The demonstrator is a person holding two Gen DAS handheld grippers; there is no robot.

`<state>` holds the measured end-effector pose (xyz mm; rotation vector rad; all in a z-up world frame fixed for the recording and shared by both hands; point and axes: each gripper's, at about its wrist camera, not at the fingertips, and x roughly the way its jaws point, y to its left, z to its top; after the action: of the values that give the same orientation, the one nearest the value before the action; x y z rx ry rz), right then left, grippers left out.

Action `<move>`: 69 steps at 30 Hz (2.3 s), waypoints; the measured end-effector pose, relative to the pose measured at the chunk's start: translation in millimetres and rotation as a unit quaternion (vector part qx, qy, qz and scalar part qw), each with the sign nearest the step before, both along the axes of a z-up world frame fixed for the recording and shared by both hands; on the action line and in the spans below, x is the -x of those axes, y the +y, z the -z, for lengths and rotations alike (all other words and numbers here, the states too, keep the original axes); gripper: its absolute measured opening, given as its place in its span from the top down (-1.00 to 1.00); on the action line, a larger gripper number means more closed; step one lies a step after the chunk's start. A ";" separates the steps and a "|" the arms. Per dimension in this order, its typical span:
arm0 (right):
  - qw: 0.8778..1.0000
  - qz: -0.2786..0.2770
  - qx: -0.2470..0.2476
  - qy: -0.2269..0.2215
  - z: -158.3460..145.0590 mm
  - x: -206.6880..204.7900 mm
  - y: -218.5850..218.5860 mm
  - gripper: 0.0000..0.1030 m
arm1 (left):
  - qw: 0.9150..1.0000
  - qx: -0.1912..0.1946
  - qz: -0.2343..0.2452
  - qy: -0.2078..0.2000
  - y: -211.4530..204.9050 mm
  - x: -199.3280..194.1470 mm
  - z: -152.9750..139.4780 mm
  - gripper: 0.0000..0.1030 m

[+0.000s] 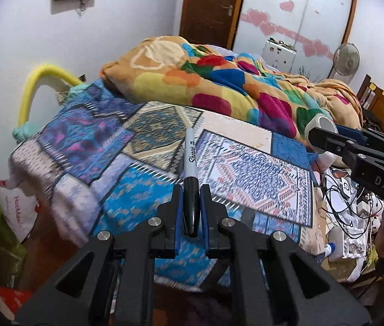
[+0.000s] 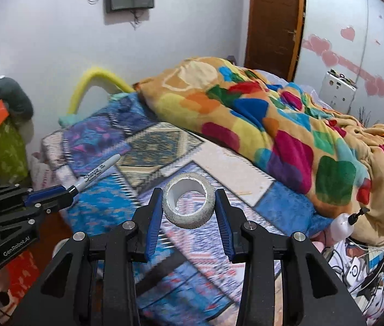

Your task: Collect trash

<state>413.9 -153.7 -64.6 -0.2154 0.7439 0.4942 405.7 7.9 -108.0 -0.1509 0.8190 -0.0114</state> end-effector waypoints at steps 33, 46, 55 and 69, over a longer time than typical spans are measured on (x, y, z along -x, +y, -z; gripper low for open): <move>0.967 -0.218 0.049 0.124 129.8 136.3 252.1 0.33 | 0.969 0.075 -0.188 0.140 222.8 187.7 160.7 0.78; 0.939 -0.246 0.066 0.231 197.1 136.7 303.1 0.30 | 0.946 0.131 -0.230 0.188 252.0 179.1 232.7 0.78; 0.934 -0.253 0.093 0.234 203.9 139.0 306.5 0.17 | 0.956 0.095 -0.215 0.177 243.9 169.1 219.8 0.56; 0.963 -0.218 0.012 0.157 107.3 160.0 237.5 0.17 | 0.976 -0.003 -0.199 0.089 197.2 214.6 108.7 0.56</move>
<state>253.9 83.8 -171.8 -0.3308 1.0173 0.9545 191.1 205.1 -216.7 -0.3111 0.9560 0.3866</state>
